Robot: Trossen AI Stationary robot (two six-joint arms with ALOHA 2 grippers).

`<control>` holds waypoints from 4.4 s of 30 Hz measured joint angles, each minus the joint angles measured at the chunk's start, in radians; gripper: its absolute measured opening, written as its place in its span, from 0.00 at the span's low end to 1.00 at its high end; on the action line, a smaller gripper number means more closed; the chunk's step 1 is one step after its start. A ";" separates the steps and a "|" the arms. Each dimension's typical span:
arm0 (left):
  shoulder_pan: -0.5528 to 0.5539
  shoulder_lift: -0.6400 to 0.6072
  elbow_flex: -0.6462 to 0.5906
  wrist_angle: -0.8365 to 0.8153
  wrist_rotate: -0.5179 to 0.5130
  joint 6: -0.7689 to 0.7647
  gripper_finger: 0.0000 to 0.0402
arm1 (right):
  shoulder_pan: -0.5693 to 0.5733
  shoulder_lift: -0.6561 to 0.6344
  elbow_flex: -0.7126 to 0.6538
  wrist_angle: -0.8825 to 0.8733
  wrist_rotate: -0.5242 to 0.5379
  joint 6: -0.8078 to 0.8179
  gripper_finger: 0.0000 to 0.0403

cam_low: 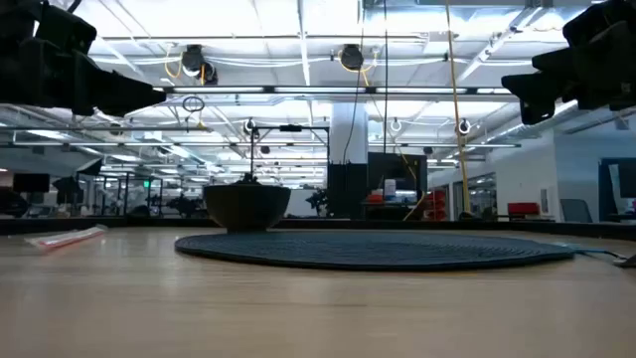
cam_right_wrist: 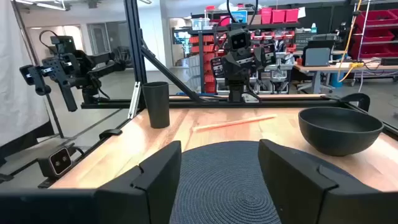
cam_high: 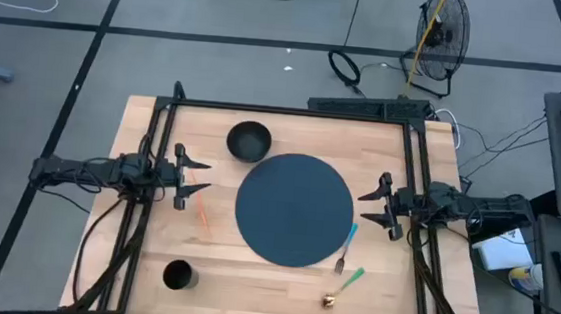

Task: Pick & Place Utensil

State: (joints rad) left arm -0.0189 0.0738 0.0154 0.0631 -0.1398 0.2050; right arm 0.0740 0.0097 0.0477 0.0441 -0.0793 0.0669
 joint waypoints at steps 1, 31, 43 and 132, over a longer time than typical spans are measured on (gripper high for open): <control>0.000 0.000 0.000 0.000 0.000 0.000 0.59 | 0.000 0.000 0.000 0.000 0.000 0.000 0.52; 0.000 0.000 0.000 0.000 0.000 0.000 0.59 | 0.000 0.000 0.000 0.000 0.000 0.000 0.52; 0.000 0.000 0.000 0.000 0.000 0.000 0.59 | 0.000 0.000 0.000 0.000 0.000 -0.002 0.52; 0.000 0.000 0.006 0.059 -0.004 -0.334 0.59 | 0.000 0.172 0.000 0.272 0.050 0.087 0.52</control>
State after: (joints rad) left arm -0.0189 0.0742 0.0213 0.1218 -0.1436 -0.1291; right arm 0.0742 0.1815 0.0479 0.3165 -0.0295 0.1544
